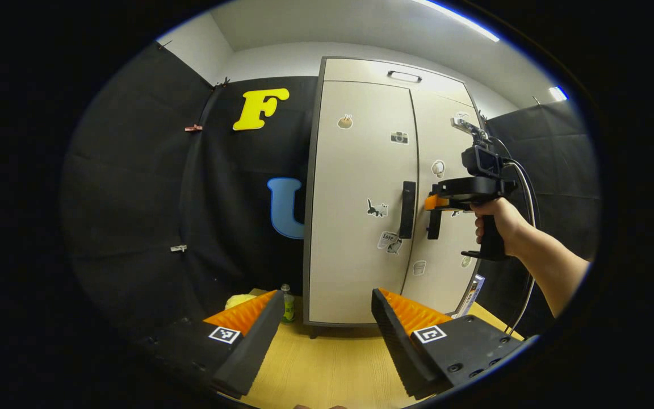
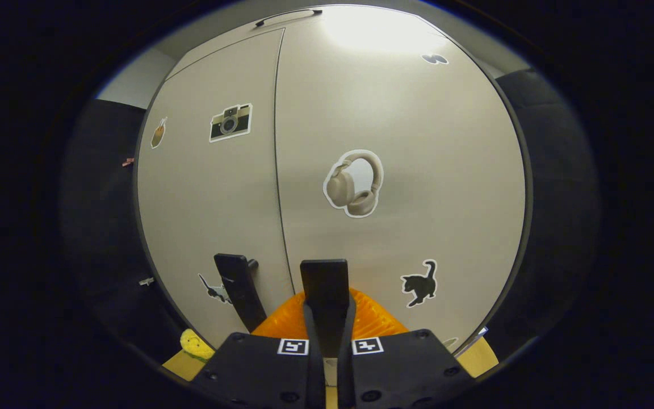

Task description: Open the right door of the double-door shoe cabinet with the right hand, and open the left door with the left hand.

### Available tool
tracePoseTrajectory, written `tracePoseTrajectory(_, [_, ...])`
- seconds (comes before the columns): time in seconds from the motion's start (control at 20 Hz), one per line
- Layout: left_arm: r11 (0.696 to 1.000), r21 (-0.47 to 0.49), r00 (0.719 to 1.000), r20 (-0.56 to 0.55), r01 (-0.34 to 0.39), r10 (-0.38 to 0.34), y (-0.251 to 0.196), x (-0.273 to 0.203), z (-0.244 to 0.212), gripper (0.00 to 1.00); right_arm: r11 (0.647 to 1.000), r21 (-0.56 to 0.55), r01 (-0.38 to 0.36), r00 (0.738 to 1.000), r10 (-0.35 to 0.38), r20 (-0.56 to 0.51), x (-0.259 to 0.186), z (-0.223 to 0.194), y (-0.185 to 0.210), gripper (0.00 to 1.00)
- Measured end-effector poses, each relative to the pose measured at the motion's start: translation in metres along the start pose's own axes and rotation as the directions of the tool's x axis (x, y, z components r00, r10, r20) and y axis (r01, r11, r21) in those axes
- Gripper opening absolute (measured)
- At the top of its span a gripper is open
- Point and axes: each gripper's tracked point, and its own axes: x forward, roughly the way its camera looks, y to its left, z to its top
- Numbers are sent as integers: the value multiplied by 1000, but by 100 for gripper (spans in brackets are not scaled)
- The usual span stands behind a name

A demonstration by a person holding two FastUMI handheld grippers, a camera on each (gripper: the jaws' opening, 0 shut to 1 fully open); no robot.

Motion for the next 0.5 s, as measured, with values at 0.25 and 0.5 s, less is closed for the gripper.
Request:
tracePoseTrajectory(0.25, [999, 1, 999, -3, 40, -40, -5, -4, 0, 95, 1000, 19, -12, 1000, 11, 11, -25, -1, -4, 13])
tracePoseTrajectory(0.5, [995, -4, 995, -8, 97, -97, -13, -4, 0, 95, 1000, 3, 26, 999, -26, 25, -50, -1, -15, 12])
